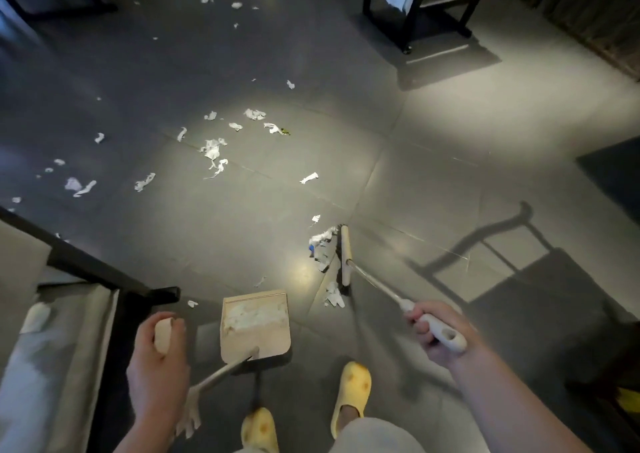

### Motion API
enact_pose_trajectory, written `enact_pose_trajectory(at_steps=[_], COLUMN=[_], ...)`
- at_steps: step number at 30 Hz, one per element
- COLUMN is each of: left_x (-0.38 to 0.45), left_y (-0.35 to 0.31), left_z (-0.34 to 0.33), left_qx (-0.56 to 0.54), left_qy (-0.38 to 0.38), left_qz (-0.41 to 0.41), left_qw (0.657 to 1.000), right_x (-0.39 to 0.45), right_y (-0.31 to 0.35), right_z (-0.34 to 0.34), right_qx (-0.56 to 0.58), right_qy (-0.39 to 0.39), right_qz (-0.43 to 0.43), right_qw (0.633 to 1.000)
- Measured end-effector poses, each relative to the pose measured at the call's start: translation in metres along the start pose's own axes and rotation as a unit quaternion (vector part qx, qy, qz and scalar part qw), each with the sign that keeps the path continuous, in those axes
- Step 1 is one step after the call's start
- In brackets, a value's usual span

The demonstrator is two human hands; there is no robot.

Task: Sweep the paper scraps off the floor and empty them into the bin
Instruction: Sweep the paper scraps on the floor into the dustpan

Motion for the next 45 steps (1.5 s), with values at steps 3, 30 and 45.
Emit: enact_pose_trajectory(at_steps=[3,30,45], left_x=[0.002,0.038,0.019], left_y=[0.003,0.051,0.078], left_z=[-0.001,0.075,0.109], left_qx=[-0.009,-0.071,-0.084], left_qy=[-0.026,0.05,0.02], left_qz=[0.01,0.015,0.108], left_qw=[1.0,0.996,0.99], right_x=[-0.01,0.002,-0.018], right_y=[-0.007,-0.118,-0.11], right_z=[0.013,-0.127,-0.23], right_qx=[-0.027,-0.217,-0.252], right_qy=[-0.01,-0.055,0.098], right_qz=[0.026,0.049,-0.054], right_qw=[0.999,0.973,0.961])
Point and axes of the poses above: each hand's wrist, its own x-axis towards the middle knuckle, its own z-axis out of the back of the hand, y = z × x, the point moved 1 cm from there along x, towards the middle knuckle, and after that the axes turned 6 degrees about -z, right-handed, at the moved point
